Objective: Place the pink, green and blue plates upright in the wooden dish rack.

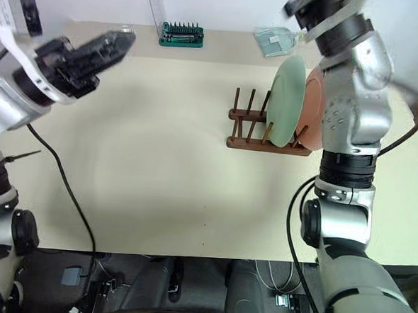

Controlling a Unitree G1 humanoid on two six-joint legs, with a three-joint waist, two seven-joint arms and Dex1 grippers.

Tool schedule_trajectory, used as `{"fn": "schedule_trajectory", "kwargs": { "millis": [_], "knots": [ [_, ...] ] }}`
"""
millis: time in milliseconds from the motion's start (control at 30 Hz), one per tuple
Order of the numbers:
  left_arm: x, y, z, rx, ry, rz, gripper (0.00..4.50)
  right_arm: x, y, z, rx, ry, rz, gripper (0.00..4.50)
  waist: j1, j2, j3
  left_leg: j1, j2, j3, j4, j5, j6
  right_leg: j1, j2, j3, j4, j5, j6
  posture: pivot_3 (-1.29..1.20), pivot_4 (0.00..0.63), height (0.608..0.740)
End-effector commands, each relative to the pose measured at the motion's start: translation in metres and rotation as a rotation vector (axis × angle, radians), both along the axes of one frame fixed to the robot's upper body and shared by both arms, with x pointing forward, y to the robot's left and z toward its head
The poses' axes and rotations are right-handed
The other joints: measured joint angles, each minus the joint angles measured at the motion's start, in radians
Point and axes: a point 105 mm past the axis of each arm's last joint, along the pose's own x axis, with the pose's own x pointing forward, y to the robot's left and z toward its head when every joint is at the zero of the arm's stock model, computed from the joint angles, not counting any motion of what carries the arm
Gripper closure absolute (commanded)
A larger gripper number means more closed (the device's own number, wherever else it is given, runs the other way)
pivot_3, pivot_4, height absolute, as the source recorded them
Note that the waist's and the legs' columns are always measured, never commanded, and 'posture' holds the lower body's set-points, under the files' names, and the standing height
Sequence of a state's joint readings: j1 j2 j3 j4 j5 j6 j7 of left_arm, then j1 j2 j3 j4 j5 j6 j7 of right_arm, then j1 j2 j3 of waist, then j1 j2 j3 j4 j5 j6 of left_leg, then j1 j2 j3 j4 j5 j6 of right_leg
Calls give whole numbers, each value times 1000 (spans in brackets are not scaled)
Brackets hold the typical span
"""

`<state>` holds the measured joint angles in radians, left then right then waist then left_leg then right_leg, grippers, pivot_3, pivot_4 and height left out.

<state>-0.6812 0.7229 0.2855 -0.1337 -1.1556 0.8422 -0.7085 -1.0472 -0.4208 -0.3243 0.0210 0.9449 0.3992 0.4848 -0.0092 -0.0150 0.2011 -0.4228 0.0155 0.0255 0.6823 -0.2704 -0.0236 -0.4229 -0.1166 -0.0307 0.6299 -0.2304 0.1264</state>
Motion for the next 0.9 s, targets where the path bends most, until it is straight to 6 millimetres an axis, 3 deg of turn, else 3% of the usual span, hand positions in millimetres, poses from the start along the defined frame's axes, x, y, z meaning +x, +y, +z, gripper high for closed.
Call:
{"fn": "schedule_trajectory", "kwargs": {
  "millis": [33, 200, 433, 633, 900],
  "knots": [
    [-3, 5, -9, 83, -103, -2, 44, -25, -17, 20, 159, 85, 224, 4500, -2, 0, 0, 0, 0, 0, 0, 0, 1, 0, 0, 0, 0, 0, 0, 0, 150, 740],
    [5, 20, -10, 5, -128, 16, 44, -17, -12, 4, 178, 287, 237, 4500, -3, 1, 0, 0, 0, 1, 0, -4, 6, -2, 0, 1, 0, 0, 0, 0, 150, 740],
    [2, 12, -35, 142, -178, -10, 44, -8, 10, -22, 248, 471, 251, 4500, -6, 1, 0, -1, 1, 1, 0, -4, 7, -3, 0, 1, 1, 0, 0, 0, 150, 740],
    [-3, 5, -58, 272, -226, -38, 44, 4, 8, -52, 255, 588, 184, 4500, -1, 1, 0, -3, 0, 1, 0, -4, 8, -4, 0, 1, 1, 0, 0, 0, 150, 740],
    [-5, -3, -65, 305, -312, -43, 44, 8, 4, -77, 295, 693, 170, 4500, -4, 1, 0, -3, 1, 1, 0, -4, 8, -4, 0, 1, 0, 0, 0, 0, 150, 740]
  ]
}}
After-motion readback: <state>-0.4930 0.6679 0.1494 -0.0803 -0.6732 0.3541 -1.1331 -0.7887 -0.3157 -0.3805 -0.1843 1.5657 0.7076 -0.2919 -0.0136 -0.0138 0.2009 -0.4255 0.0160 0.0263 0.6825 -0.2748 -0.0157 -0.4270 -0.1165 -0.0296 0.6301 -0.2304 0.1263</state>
